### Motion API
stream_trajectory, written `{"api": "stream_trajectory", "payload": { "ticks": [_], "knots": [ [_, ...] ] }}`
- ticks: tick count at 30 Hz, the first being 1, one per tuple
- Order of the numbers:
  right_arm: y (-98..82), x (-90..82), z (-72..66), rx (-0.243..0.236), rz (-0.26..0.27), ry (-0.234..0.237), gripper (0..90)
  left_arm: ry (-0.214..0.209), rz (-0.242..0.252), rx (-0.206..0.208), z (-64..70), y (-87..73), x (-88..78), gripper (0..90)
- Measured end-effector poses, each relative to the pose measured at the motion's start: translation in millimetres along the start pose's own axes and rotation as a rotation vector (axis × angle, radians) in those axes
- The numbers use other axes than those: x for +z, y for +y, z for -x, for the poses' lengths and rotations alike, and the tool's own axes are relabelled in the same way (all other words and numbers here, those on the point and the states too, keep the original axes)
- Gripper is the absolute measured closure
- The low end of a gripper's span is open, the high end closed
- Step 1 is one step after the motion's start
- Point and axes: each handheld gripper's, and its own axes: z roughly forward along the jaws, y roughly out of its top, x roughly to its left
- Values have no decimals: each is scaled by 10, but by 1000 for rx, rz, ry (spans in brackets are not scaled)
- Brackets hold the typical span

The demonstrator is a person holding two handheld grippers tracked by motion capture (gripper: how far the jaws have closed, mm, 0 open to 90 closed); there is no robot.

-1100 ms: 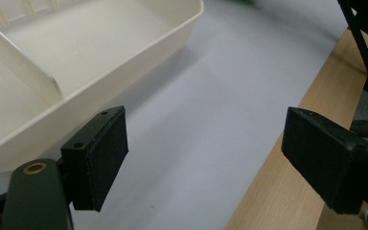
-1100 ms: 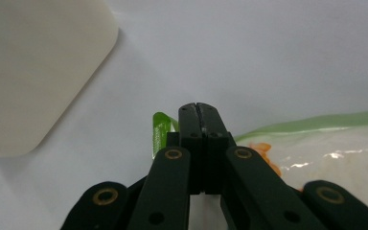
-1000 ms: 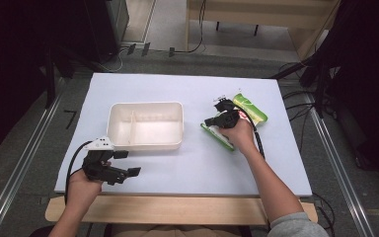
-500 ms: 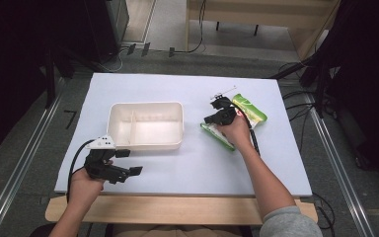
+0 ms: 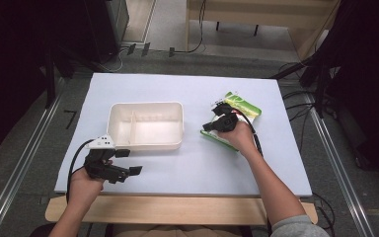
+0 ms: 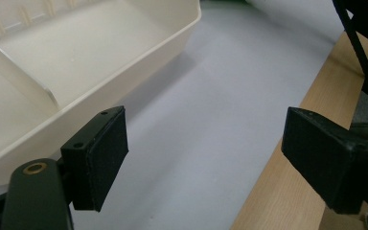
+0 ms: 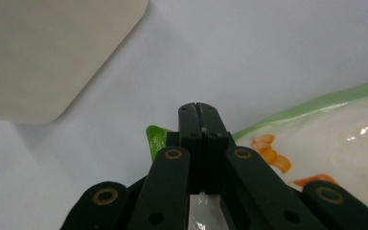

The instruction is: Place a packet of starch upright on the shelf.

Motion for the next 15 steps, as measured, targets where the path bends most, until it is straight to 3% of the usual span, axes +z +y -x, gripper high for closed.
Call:
{"api": "stream_trajectory", "payload": {
  "ticks": [3,10,13,15],
  "knots": [
    [-30,-8,-35,-23,-14,10,900,0,-1,1,4,0,-4,169],
    [-56,-16,-42,-13,-29,44,900,0,3,4,1,-1,-12,170],
    [-138,-56,-85,-68,-25,43,900,6,6,0,-5,-7,-31,169],
    [-195,-87,-86,-80,-20,55,900,6,14,-3,-1,-11,-42,169]
  ]
}}
